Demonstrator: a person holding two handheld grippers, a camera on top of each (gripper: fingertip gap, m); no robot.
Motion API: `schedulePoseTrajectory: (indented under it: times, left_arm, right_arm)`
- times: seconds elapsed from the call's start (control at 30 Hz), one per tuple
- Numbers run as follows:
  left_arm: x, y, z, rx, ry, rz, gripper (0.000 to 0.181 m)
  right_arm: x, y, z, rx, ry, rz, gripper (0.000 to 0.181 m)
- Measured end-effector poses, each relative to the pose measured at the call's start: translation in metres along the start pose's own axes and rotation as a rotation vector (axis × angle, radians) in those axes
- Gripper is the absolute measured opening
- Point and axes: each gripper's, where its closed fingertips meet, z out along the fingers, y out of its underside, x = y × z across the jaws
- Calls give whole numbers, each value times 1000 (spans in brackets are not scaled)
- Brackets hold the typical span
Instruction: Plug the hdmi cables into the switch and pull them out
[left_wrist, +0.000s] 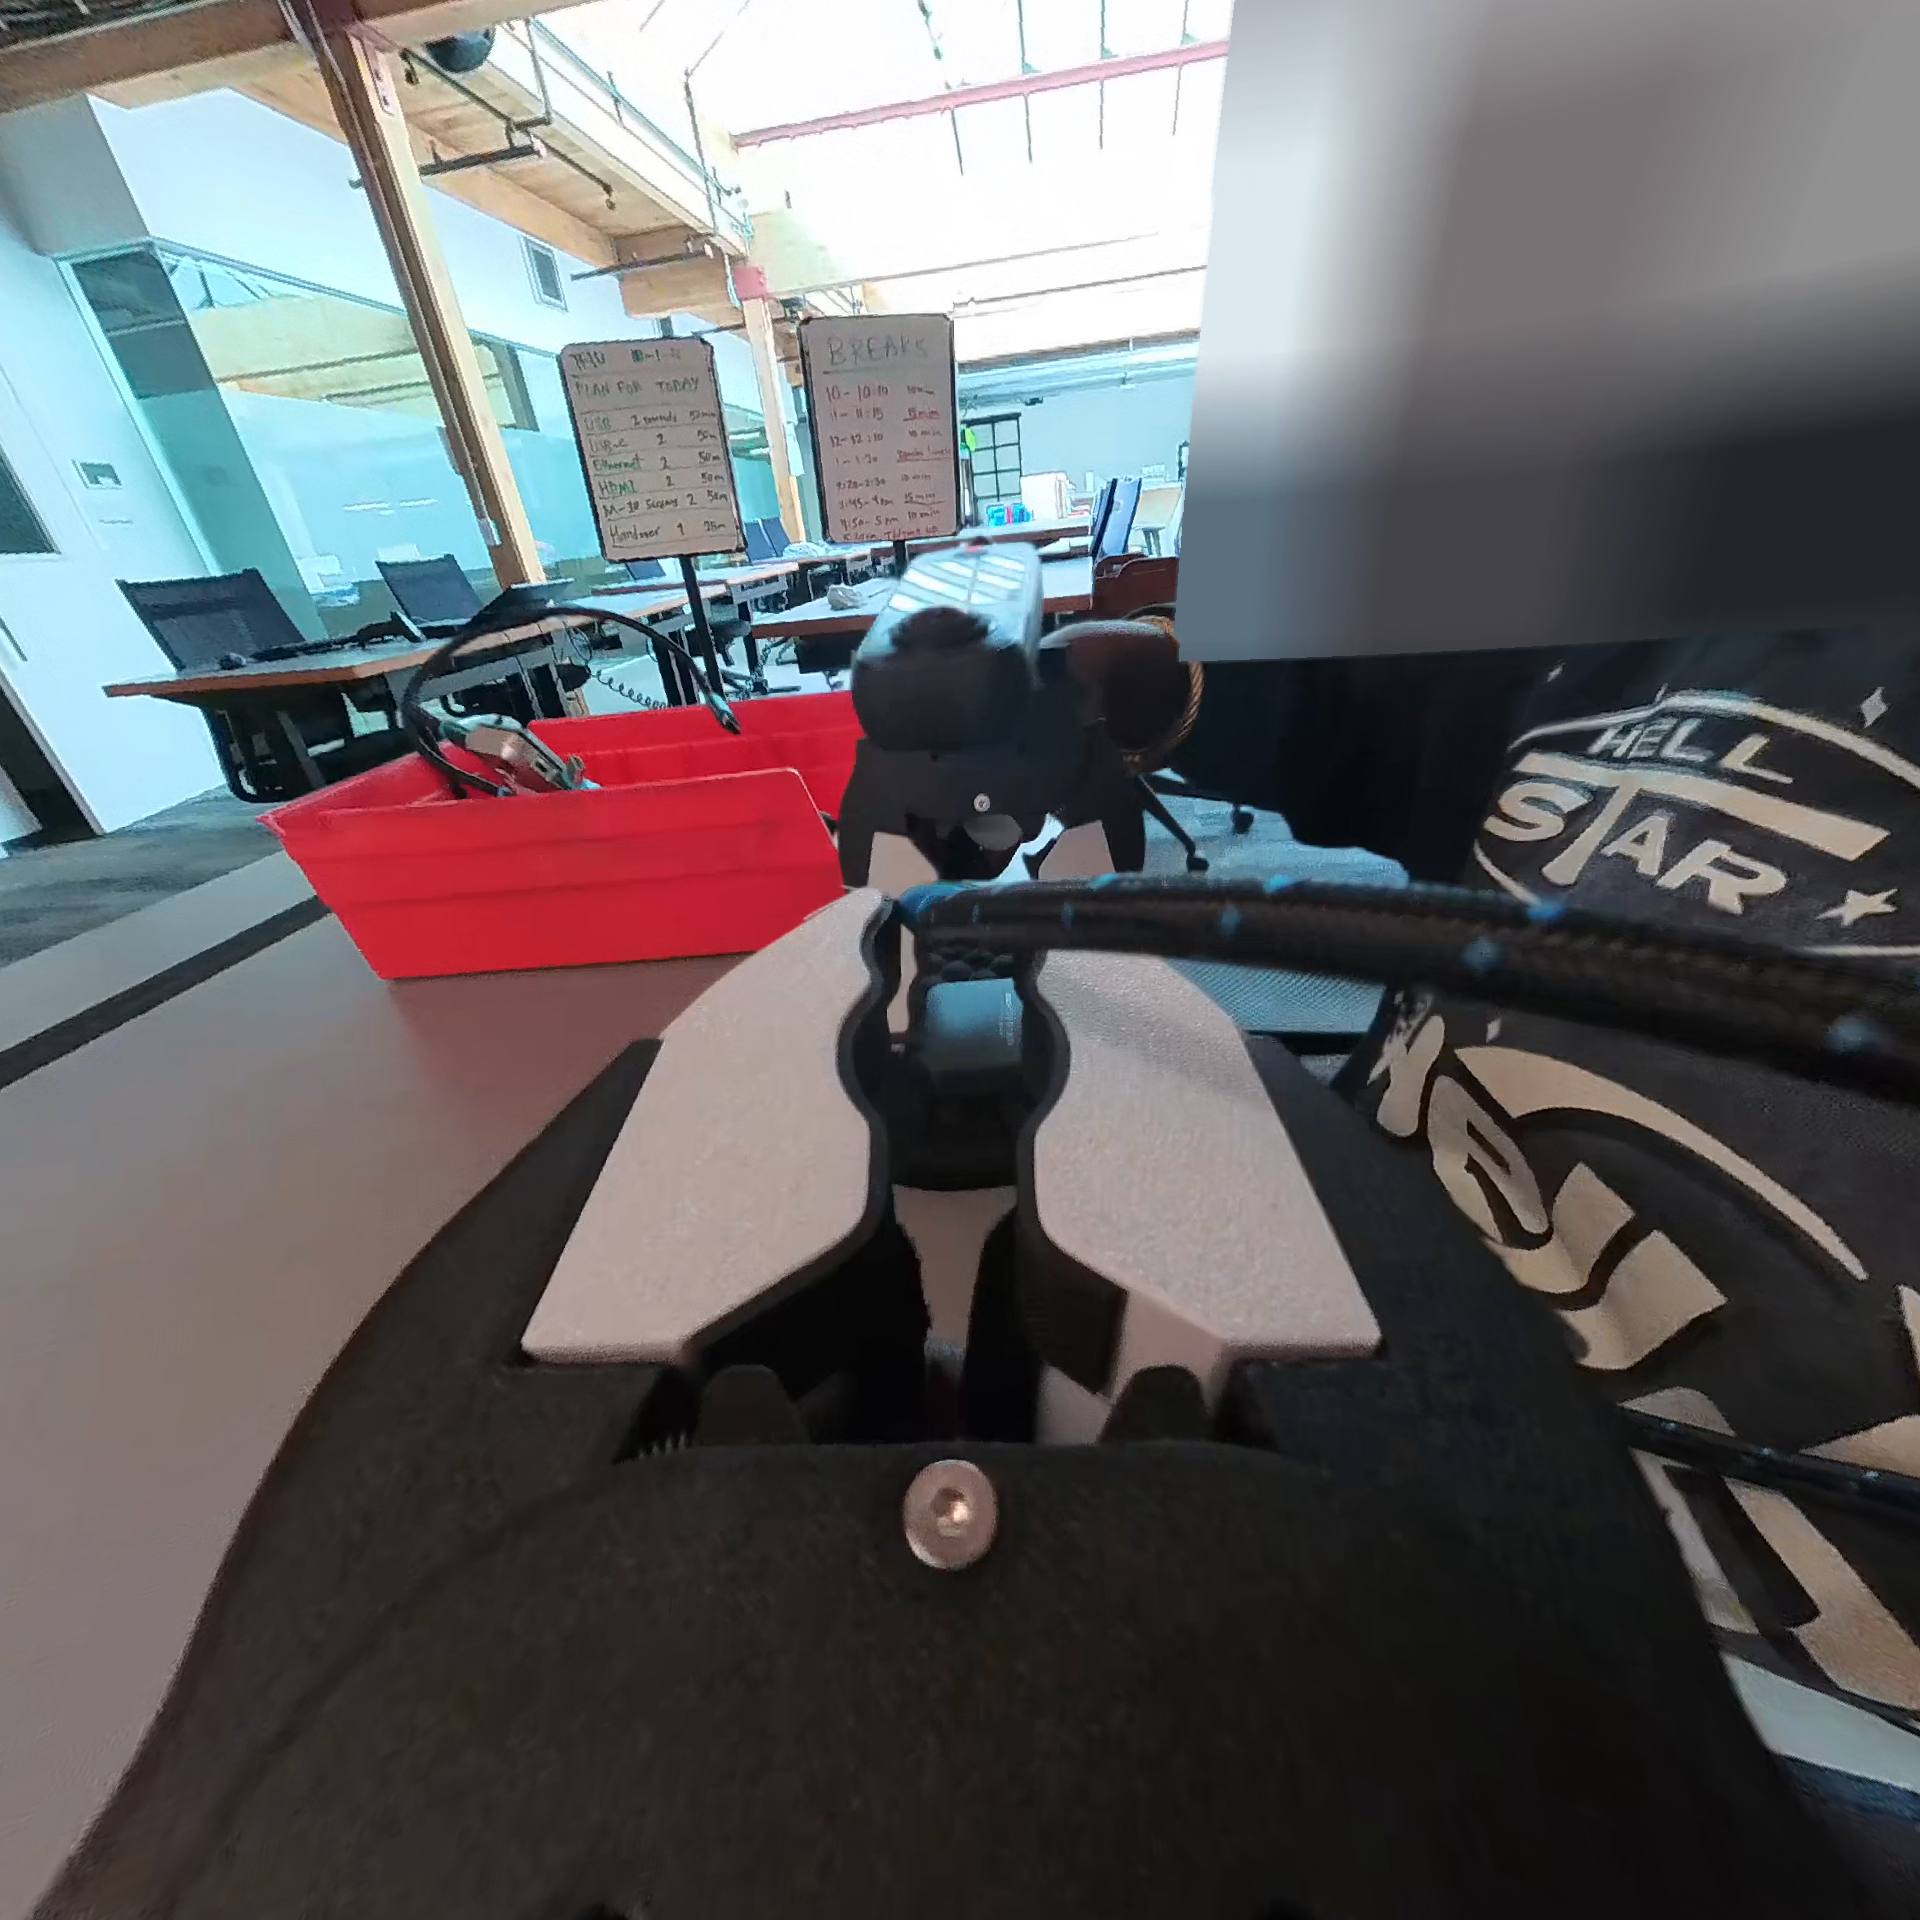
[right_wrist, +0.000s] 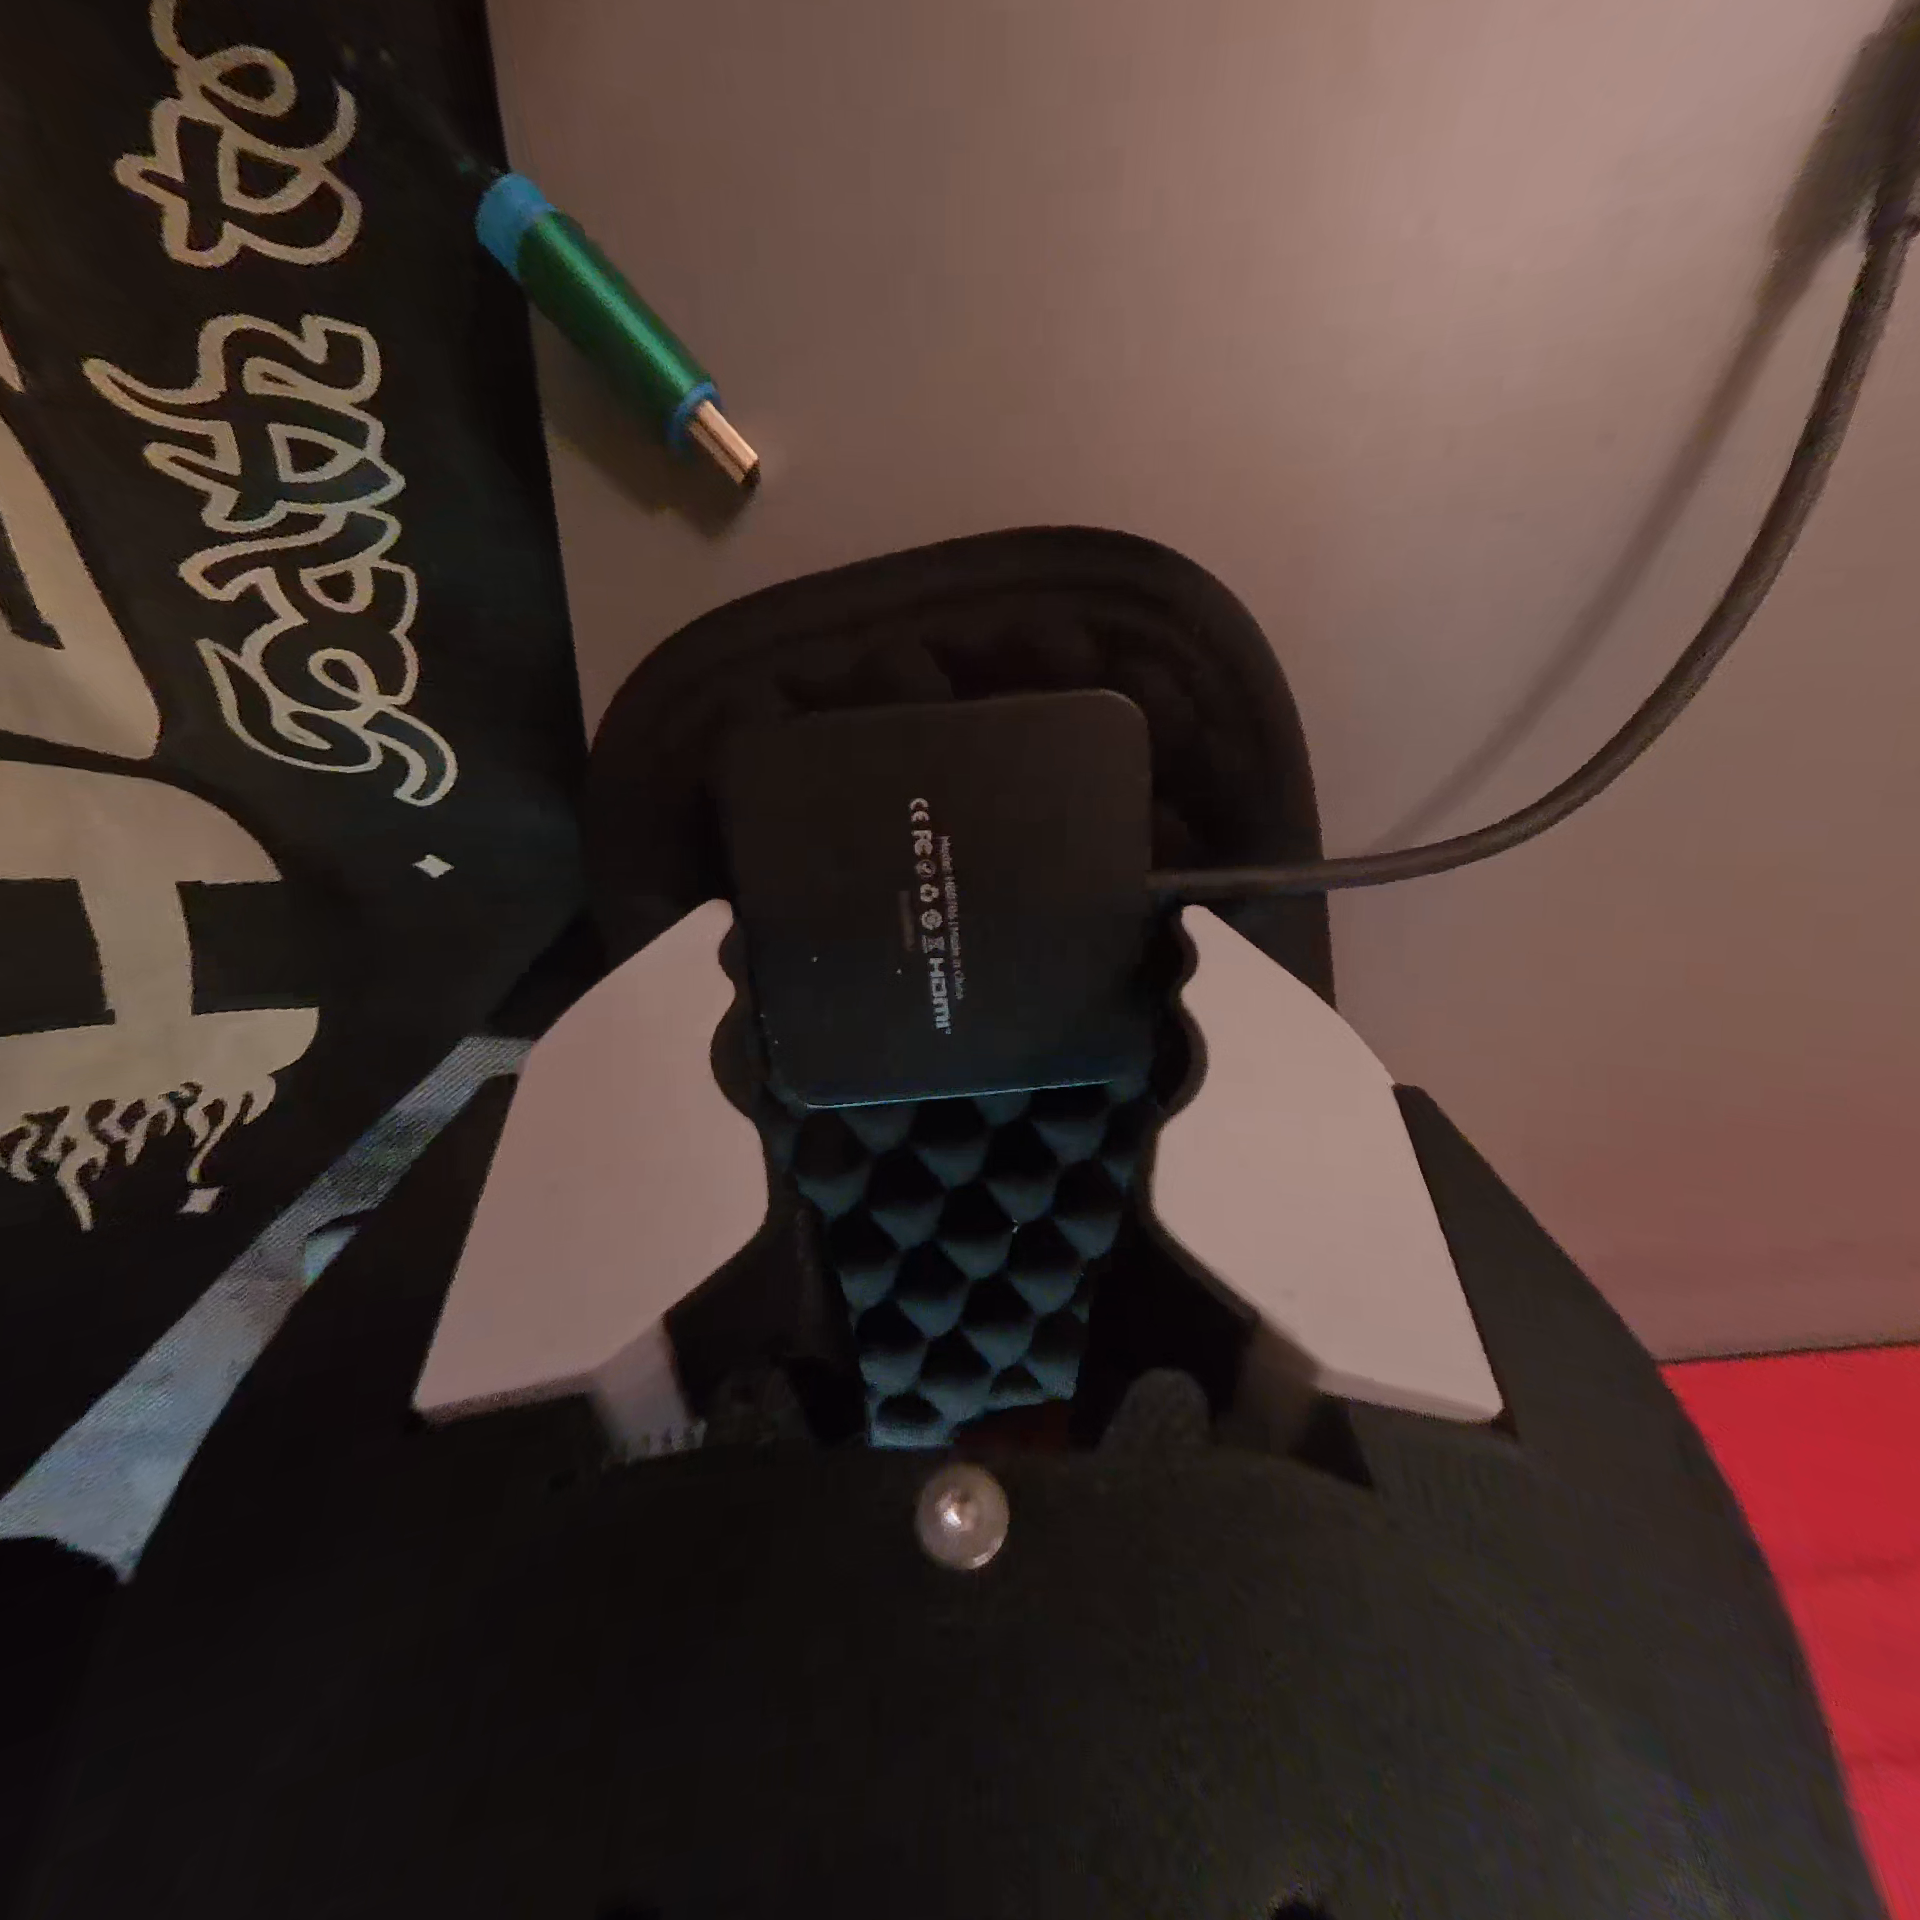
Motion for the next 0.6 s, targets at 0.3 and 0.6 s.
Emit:
schedulePoseTrajectory:
  times: [0.3, 0.6]
  left_arm:
    - [3, 16, 10, -47, -12, 11, 20]
    - [-1, 16, 5, -22, -93, 53, 19]
  right_arm:
    - [1, -63, -49, 701, 117, 65, 74]
    - [9, -99, -45, 967, 233, 72, 74]
